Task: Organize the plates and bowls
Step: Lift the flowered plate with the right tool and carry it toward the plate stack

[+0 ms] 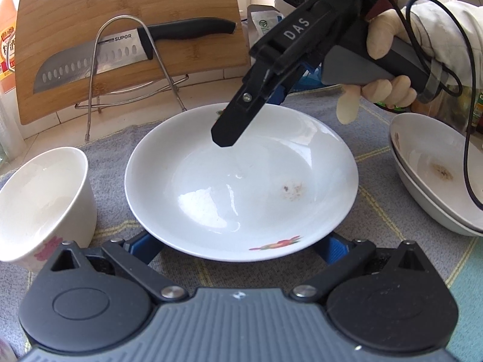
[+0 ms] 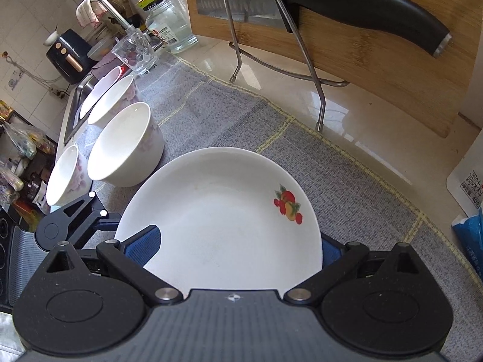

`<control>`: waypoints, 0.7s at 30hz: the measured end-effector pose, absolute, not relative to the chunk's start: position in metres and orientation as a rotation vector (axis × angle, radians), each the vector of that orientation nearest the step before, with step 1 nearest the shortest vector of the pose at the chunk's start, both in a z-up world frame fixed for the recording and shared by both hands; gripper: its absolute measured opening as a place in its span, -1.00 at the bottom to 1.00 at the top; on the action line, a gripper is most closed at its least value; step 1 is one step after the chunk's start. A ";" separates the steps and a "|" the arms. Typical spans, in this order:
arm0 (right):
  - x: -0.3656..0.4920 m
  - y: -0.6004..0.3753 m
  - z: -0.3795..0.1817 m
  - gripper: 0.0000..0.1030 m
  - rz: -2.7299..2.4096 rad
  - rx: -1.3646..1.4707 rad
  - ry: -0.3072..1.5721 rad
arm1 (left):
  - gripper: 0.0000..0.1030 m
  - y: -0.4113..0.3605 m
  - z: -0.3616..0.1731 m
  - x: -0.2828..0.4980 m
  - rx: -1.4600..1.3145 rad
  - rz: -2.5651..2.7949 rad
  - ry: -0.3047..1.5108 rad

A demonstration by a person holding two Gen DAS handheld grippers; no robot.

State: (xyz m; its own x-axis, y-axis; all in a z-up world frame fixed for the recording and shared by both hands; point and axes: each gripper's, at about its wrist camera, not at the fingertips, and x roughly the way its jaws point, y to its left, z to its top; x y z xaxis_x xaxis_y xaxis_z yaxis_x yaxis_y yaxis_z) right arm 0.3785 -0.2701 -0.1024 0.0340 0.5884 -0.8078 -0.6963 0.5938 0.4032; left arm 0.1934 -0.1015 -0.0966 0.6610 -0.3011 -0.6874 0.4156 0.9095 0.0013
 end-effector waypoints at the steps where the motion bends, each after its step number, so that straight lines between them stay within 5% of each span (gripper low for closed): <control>1: 0.380 -0.271 -0.103 1.00 0.994 -0.098 1.180 | 1.00 -0.101 -0.096 0.194 0.165 -0.408 0.746; 21: 0.387 -0.271 -0.101 1.00 0.996 -0.024 1.211 | 0.98 -0.102 -0.095 0.198 0.178 -0.416 0.767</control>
